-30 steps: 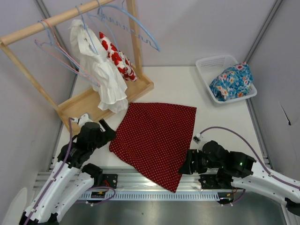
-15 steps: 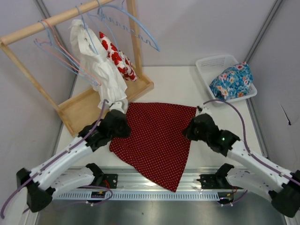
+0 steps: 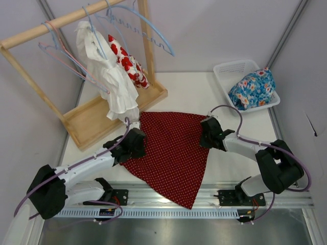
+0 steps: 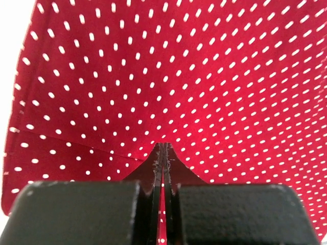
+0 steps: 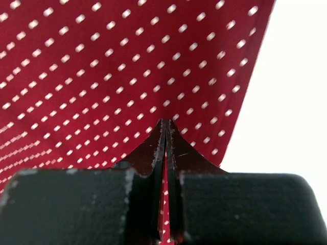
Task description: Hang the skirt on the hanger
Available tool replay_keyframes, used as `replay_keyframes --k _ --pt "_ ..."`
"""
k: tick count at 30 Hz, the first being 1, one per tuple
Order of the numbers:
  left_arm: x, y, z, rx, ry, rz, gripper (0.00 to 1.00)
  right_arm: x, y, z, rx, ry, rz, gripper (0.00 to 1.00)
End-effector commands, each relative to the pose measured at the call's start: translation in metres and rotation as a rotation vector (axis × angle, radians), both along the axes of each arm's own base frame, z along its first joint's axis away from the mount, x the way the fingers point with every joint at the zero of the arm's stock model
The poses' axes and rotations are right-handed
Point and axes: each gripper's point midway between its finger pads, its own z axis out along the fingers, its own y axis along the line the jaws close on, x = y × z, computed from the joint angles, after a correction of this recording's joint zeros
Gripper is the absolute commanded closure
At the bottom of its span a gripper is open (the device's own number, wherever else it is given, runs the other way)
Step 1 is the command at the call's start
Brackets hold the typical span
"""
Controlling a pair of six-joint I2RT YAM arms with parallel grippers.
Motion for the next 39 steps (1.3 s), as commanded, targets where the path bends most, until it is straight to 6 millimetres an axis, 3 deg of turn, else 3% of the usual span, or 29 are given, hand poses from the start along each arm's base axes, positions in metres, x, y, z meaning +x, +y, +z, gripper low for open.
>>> replay_keyframes --k 1,8,15,20,25,26,28,29,30,31,32,33,35,38,39 --pt "0.001 -0.016 -0.005 -0.091 -0.010 -0.004 1.00 0.029 -0.009 0.007 -0.027 -0.080 -0.021 1.00" --pt "-0.012 -0.027 -0.035 -0.060 0.057 -0.054 1.00 0.039 -0.035 -0.016 -0.075 -0.009 -0.033 1.00" --pt "-0.018 -0.053 -0.054 -0.048 0.138 -0.144 1.00 0.056 -0.054 -0.030 -0.068 0.018 -0.071 1.00" --pt "-0.008 -0.085 -0.046 -0.060 0.117 -0.211 1.00 0.075 -0.072 -0.033 -0.053 0.019 -0.107 1.00" --pt "-0.002 -0.117 -0.047 -0.061 0.129 -0.261 1.00 0.109 -0.098 -0.031 0.017 -0.007 -0.186 1.00" --pt "0.006 -0.128 -0.037 -0.082 0.109 -0.263 1.00 0.112 -0.095 -0.039 0.062 0.017 -0.179 1.00" --pt "0.007 -0.133 -0.041 -0.083 0.122 -0.266 1.00 0.132 -0.103 -0.034 0.105 0.006 -0.204 1.00" --pt "0.013 -0.141 -0.034 -0.100 0.107 -0.269 1.00 0.136 -0.101 -0.034 0.130 0.015 -0.198 1.00" --pt "0.013 -0.146 -0.033 -0.110 0.109 -0.278 1.00 0.139 -0.103 -0.042 0.135 0.038 -0.205 1.00" --pt "0.014 -0.148 -0.036 -0.107 0.113 -0.282 1.00 0.155 -0.106 -0.034 0.154 0.013 -0.211 1.00" --pt "0.019 -0.155 -0.030 -0.119 0.102 -0.287 1.00 0.159 -0.108 -0.034 0.154 0.023 -0.219 1.00" --pt "0.021 -0.156 -0.031 -0.109 0.100 -0.292 1.00 0.162 -0.111 -0.040 0.152 0.040 -0.230 1.00" --pt "0.026 -0.161 -0.030 -0.096 0.103 -0.300 1.00 0.172 -0.118 -0.032 0.137 0.034 -0.245 1.00" --pt "0.028 -0.160 -0.030 -0.070 0.100 -0.314 1.00 0.167 -0.128 -0.026 0.108 0.025 -0.261 1.00" --pt "0.028 -0.160 -0.029 -0.064 0.094 -0.321 1.00 0.166 -0.140 -0.023 0.099 0.016 -0.287 1.00"
